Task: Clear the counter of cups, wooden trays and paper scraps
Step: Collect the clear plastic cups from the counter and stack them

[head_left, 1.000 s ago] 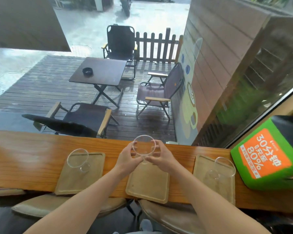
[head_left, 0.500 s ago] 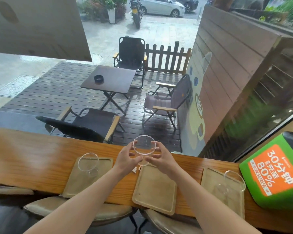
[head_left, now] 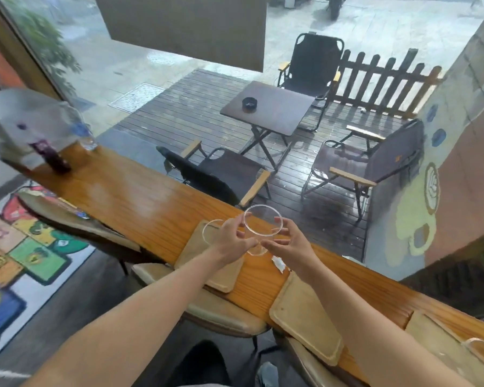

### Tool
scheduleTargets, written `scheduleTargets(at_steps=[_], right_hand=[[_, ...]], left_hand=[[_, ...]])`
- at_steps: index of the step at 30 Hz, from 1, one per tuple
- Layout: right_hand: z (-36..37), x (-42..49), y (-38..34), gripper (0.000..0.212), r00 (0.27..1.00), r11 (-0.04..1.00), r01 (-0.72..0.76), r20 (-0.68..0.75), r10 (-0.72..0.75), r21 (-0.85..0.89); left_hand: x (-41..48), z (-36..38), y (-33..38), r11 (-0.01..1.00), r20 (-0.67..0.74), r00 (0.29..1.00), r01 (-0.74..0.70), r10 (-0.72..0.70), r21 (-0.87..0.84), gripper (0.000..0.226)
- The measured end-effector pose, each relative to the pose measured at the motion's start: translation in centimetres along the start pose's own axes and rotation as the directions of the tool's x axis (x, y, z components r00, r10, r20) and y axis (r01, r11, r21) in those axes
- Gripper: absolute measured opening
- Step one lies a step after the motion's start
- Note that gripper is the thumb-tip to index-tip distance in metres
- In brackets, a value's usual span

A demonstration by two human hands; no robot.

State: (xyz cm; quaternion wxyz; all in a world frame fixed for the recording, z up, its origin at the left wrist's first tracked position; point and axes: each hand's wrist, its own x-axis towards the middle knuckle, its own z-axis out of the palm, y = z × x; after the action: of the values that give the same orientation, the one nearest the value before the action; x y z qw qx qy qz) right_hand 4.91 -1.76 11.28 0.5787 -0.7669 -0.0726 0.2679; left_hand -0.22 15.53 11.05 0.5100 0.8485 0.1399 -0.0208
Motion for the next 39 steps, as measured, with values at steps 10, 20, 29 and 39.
scheduleTargets(at_steps=[10, 20, 29, 39], right_hand=[[8.0, 4.6, -2.8, 0.071, 0.999, 0.992, -0.028, 0.021, 0.031, -0.123], [13.1, 7.5, -2.5, 0.067, 0.989, 0.968, -0.116, -0.117, 0.092, -0.224], [13.7, 8.0, -1.1, 0.073, 0.957, 0.941, -0.203, -0.257, 0.133, -0.272], [14.0, 9.4, 0.7, 0.062, 0.933, 0.905, -0.276, -0.316, 0.172, -0.323]], left_hand=[[2.8, -8.0, -5.9, 1.000, 0.072, 0.997, 0.015, -0.016, 0.018, 0.067], [7.1, -12.0, -10.5, 0.995, 0.275, 0.960, -0.077, 0.058, 0.058, 0.068], [9.5, -11.2, -11.8, 0.975, 0.367, 0.924, -0.172, 0.110, 0.140, 0.063], [10.7, -9.7, -13.3, 0.968, 0.393, 0.914, -0.182, 0.101, 0.174, 0.068]])
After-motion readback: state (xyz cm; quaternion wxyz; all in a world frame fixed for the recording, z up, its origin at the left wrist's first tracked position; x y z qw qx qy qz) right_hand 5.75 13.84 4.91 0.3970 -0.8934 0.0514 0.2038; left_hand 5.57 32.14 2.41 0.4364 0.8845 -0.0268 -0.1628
